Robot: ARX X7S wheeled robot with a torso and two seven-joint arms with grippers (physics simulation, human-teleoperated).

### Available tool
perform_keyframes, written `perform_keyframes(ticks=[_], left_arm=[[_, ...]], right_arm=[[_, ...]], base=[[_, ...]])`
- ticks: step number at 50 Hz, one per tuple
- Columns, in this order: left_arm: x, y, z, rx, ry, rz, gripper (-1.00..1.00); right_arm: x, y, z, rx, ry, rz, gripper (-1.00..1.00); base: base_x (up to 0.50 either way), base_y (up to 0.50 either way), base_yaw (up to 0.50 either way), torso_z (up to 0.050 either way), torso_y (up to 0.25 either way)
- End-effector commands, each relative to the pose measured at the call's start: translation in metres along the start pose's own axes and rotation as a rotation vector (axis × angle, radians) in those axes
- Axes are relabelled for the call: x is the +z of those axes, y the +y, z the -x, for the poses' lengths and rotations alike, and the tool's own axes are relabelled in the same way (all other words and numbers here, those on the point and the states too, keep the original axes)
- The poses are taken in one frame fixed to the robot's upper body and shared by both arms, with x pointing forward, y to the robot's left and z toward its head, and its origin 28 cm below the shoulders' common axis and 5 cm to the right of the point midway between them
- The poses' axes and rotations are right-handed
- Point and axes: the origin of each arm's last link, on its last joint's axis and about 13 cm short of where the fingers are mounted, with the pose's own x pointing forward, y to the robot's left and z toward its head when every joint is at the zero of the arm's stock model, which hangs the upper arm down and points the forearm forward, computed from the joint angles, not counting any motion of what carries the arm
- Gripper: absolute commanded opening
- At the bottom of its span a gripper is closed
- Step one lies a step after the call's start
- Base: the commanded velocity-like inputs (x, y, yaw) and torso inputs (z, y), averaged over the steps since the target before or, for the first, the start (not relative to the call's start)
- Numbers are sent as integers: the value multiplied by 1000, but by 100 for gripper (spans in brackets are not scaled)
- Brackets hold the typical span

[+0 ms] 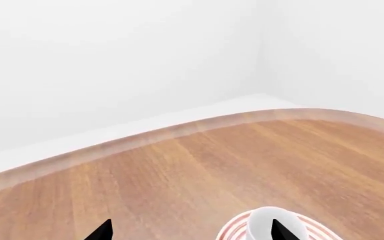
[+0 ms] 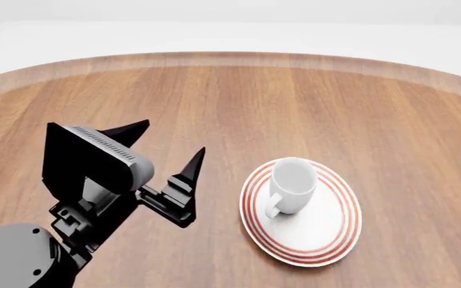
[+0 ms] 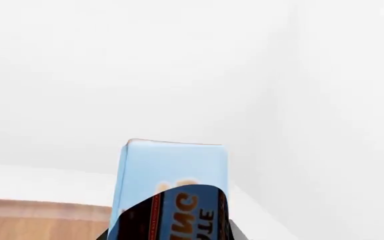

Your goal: Pick up the white mug and put it on the plate, and put the chocolate pudding to the right of the plate.

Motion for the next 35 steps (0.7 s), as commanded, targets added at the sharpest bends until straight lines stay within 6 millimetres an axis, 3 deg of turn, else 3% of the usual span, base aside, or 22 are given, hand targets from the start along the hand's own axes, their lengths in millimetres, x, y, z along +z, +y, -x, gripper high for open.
perform_keyframes(ticks=[1, 2, 6, 11, 21, 22, 23, 28, 35], left_arm=[[6, -3, -8, -49, -38, 2, 100], [6, -4, -8, -50, -37, 2, 100], [9, -5, -7, -57, -42, -2, 100], [8, -5, -7, -57, -39, -5, 100], [6, -5, -8, -57, -31, -7, 100], [6, -5, -8, -57, -31, -6, 100], [6, -5, -8, -55, -30, -5, 100], [5, -4, -9, -54, -27, -6, 100], [4, -4, -10, -56, -23, -7, 100]], right_arm=[[19, -8, -49, 90, -184, 16, -100], [16, -6, -55, 76, -194, 88, -100], [12, 0, -82, 191, -213, 116, -100], [2, 4, -112, 206, -149, 158, -100], [20, 1, -176, 239, -26, 214, -100], [23, 1, -177, 275, -100, 166, -100], [23, 1, -181, 255, -16, 172, -100], [29, 2, -200, 252, 42, 234, -100], [22, 12, -212, 443, 186, 202, -100]], base=[[0, 0, 0, 0, 0], [0, 0, 0, 0, 0], [0, 0, 0, 0, 0], [0, 0, 0, 0, 0], [0, 0, 0, 0, 0], [0, 0, 0, 0, 0], [0, 0, 0, 0, 10], [0, 0, 0, 0, 0], [0, 0, 0, 0, 0]])
